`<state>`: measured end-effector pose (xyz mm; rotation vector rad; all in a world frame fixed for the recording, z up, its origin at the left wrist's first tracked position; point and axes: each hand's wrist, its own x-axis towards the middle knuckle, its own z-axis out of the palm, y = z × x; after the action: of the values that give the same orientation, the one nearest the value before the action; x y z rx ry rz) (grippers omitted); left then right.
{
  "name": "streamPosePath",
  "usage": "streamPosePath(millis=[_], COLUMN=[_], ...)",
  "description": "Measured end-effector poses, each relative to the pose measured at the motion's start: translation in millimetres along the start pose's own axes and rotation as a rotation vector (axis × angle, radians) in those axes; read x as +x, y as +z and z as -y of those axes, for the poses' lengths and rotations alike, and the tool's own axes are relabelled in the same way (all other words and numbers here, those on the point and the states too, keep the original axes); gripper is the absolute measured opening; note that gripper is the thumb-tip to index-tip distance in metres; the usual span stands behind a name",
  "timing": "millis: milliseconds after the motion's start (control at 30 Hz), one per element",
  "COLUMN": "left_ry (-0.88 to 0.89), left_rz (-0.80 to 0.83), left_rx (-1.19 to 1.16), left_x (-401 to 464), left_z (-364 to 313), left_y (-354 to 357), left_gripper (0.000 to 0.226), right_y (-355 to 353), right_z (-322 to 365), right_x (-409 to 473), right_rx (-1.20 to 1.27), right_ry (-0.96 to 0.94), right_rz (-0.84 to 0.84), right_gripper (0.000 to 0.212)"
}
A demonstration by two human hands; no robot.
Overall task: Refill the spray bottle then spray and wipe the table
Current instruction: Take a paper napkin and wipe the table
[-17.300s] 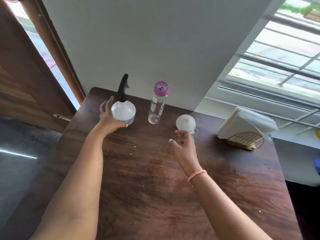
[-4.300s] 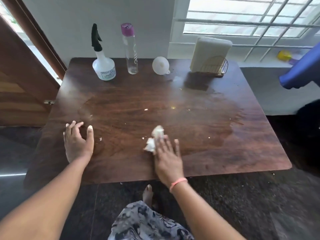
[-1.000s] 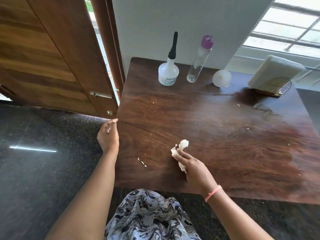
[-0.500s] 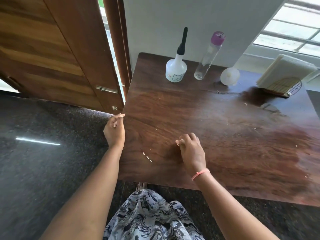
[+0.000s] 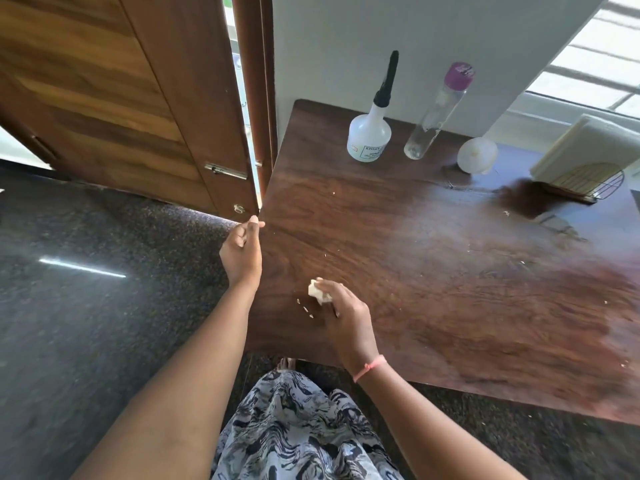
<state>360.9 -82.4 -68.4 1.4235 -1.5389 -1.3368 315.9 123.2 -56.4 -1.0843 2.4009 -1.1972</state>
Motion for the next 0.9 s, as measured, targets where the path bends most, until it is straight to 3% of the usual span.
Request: streamPosePath(millis=[133,333,533,667,767,900], left_ry=[0.018,-0.012,-0.031,-0.035,-0.03,-0.03], left_rz=[0.002,0.023,0.033,0.031,0.029,0.02], left_rx=[0.019,0.002,0.003,0.01,0.0,-0.036], left_x=[-2,-4,-4,-5,-6,-3], left_z=[-1,-3,-5,-7,-8,-3], left_y=[0,-2,-2,-2,-2,-1], left_gripper=[0.035,0.037,0.039,0.037,0.038,0.041], right_y=[12,8,-35,-76,-106,-124], right_z=[4,-13,-31,-62,-89,-101], right_x=[5,-16,-14,15,34,51], right_rx=[-0.181,-0.387,-0.406,-0.406,-0.418,-0.301], right_ry=[-0.207,-0.399,-0.534,-0.353,-0.08,0.163], right_rz=[0.252,0.442,0.445,0.25,-0.033,-0.415], right_gripper=[0.032,0.047,0.043,0.035,0.039,0.024])
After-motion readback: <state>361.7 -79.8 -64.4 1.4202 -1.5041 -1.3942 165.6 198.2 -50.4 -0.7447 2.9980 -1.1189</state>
